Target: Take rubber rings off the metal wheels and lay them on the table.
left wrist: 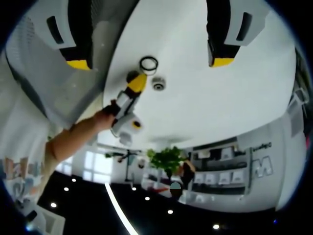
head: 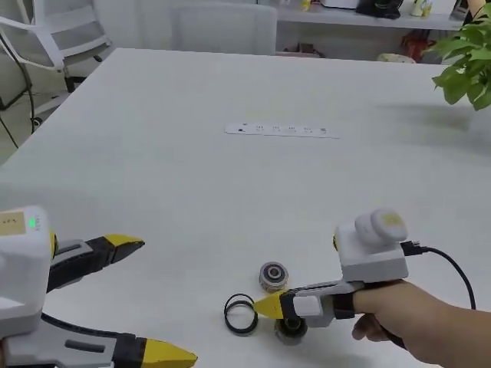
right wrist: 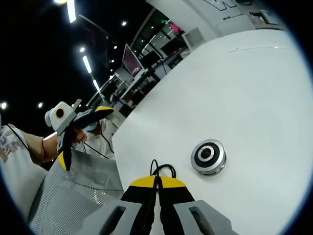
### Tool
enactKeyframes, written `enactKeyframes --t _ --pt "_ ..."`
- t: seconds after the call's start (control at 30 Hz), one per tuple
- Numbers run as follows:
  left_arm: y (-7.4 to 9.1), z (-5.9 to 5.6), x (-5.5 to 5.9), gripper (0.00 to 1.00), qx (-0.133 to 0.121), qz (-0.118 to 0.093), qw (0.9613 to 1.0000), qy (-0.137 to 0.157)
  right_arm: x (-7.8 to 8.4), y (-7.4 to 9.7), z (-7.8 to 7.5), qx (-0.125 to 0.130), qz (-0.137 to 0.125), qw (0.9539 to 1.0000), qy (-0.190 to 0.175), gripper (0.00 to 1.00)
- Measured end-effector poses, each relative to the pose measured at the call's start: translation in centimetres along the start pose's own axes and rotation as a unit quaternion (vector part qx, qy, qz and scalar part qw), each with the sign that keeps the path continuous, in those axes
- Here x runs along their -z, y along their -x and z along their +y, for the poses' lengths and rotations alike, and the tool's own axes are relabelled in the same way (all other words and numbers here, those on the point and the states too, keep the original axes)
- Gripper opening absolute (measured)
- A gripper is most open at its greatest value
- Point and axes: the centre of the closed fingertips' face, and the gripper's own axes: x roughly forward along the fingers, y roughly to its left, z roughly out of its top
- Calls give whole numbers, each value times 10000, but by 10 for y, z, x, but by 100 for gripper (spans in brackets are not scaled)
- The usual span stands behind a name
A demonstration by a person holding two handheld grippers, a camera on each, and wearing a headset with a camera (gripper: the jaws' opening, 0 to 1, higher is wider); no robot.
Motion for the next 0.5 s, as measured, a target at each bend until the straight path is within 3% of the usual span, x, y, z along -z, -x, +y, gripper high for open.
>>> enactKeyframes --t 0.5 --pt "0 -1 2 98 -13 18 10000 28 1 -2 -1 82 74 9999 122 0"
